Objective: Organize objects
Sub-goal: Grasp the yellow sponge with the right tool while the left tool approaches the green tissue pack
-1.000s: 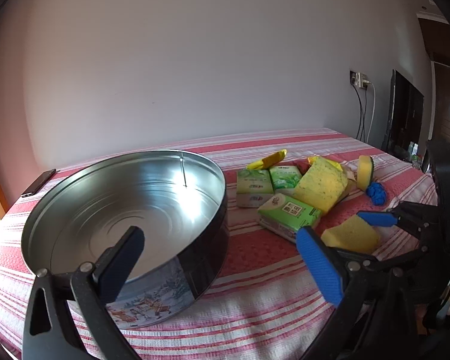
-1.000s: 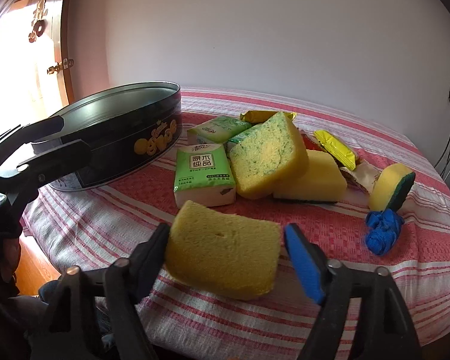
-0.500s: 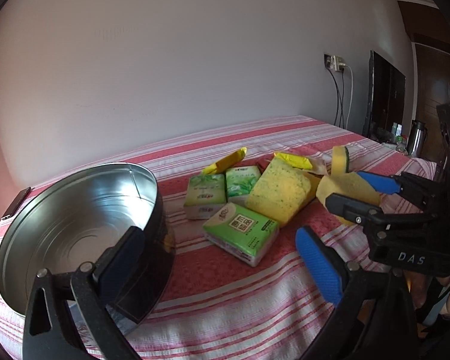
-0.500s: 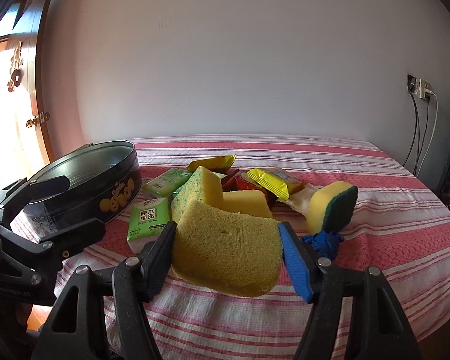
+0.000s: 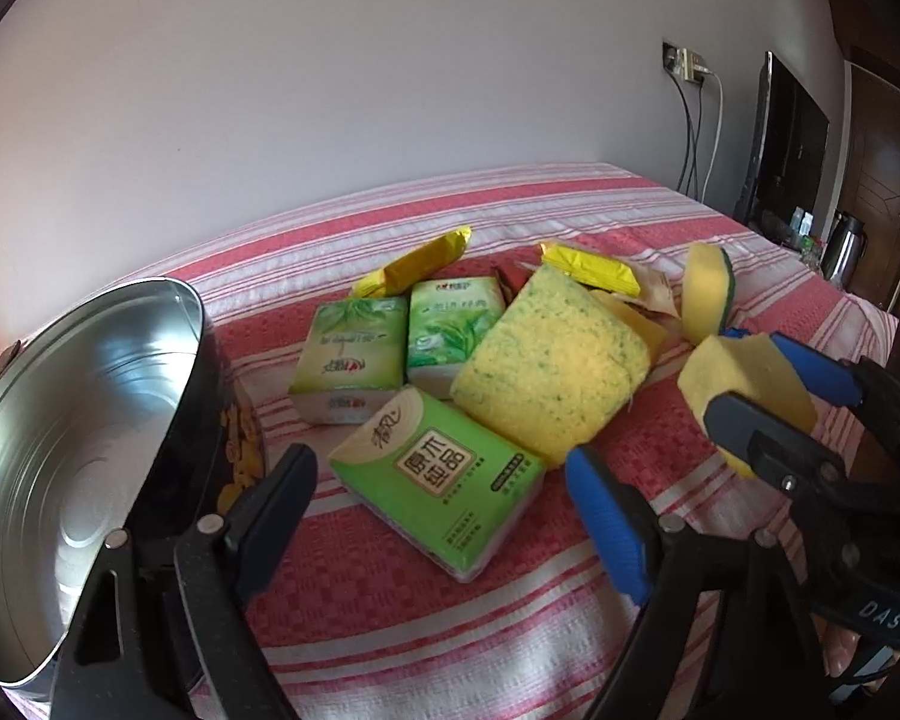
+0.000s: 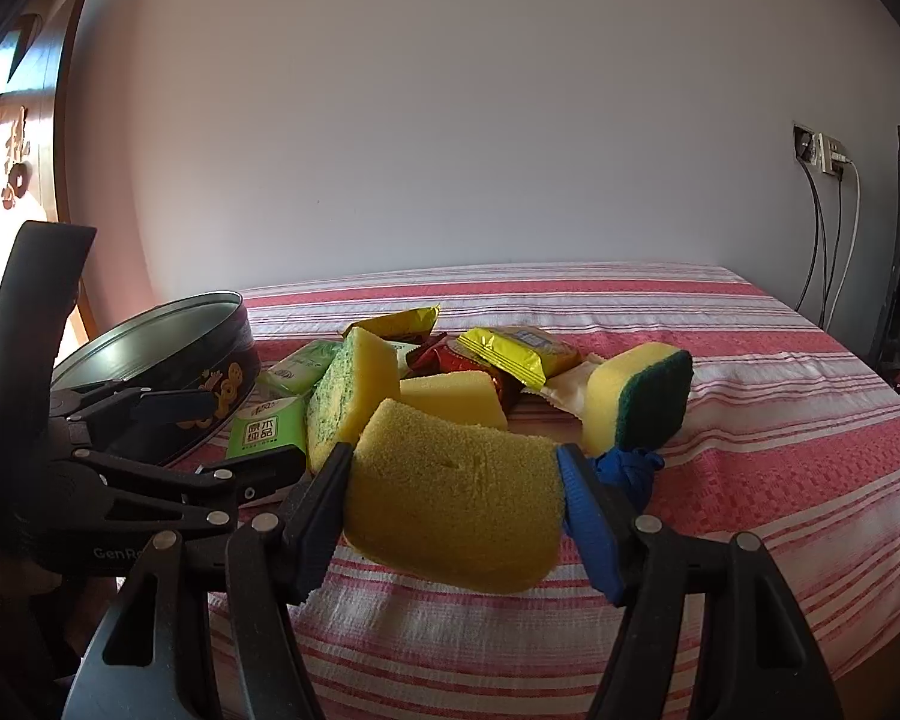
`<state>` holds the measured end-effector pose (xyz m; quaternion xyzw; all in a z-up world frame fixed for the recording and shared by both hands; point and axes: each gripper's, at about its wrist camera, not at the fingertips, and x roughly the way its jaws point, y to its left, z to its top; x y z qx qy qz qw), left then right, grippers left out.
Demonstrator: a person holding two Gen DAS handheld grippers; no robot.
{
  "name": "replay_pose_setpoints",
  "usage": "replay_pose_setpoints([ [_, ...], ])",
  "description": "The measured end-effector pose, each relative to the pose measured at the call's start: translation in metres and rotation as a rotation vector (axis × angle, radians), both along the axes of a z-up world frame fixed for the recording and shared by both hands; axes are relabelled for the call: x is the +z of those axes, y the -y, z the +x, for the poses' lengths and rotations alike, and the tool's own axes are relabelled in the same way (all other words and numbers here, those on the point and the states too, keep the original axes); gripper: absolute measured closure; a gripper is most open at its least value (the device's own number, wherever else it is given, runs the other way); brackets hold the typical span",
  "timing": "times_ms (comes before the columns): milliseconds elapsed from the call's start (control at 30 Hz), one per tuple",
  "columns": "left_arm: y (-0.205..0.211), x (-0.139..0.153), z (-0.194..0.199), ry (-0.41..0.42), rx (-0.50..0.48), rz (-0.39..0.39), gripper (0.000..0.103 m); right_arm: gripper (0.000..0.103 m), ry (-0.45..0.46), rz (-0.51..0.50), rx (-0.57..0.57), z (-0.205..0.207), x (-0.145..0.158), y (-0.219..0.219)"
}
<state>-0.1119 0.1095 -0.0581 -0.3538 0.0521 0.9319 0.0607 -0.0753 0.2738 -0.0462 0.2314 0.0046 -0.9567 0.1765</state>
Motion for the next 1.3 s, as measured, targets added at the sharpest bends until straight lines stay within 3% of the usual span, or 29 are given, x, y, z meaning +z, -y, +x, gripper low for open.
replay_pose_setpoints([
  [133,-0.002,-0.006,-0.01,0.058,0.017,-0.019,0.016,0.034,0.005,0.002,0.004,-0.001,-0.002,0.001],
  [233,0.008,-0.007,-0.009,0.079,0.021,0.05,0.021,0.034,-0.004,0.001,0.009,0.002,-0.001,0.0],
  [500,0.023,-0.008,0.001,0.056,0.048,0.09,0.045,0.034,-0.015,0.005,0.026,0.003,-0.001,0.004],
  [600,0.029,-0.007,0.005,0.036,0.057,0.095,0.05,0.034,-0.019,0.016,0.028,0.001,-0.003,0.006],
  [767,0.03,-0.006,0.006,0.023,0.079,0.061,0.05,0.034,-0.009,0.022,0.038,0.0,-0.008,0.01],
  [1033,0.027,-0.006,-0.007,0.068,0.066,0.038,0.046,0.034,-0.005,0.049,0.038,-0.007,-0.011,0.021],
  [1300,0.028,0.003,0.001,0.032,0.091,0.016,0.049,0.034,-0.036,0.04,0.018,-0.021,0.0,0.021],
])
